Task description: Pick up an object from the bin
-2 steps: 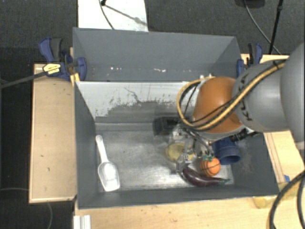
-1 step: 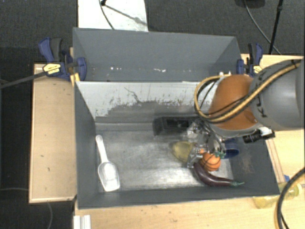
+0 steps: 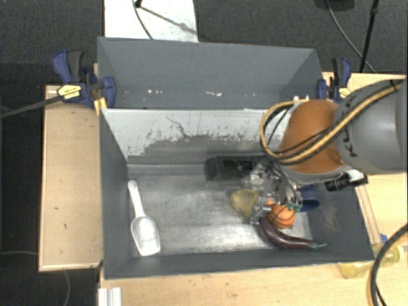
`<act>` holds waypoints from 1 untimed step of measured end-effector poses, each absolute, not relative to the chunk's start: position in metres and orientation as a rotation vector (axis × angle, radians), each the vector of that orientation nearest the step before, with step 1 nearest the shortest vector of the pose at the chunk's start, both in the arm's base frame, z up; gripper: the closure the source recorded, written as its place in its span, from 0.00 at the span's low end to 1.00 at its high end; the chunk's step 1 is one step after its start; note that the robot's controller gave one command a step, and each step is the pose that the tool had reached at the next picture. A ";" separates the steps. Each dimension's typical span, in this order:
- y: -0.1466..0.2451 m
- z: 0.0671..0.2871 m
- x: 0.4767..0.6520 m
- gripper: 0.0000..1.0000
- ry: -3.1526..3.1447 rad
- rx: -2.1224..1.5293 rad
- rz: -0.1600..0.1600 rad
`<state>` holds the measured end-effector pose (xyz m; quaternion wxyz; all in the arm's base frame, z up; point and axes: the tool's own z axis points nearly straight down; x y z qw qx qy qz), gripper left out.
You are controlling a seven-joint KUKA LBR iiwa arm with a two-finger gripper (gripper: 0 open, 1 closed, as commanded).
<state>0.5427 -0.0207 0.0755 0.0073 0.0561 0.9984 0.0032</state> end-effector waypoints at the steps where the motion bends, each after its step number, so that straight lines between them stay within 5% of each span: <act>1: -0.003 0.188 0.556 1.00 3.138 0.103 0.001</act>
Offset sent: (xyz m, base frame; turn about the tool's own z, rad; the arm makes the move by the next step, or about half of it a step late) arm 0.0000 0.0000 0.0000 0.0000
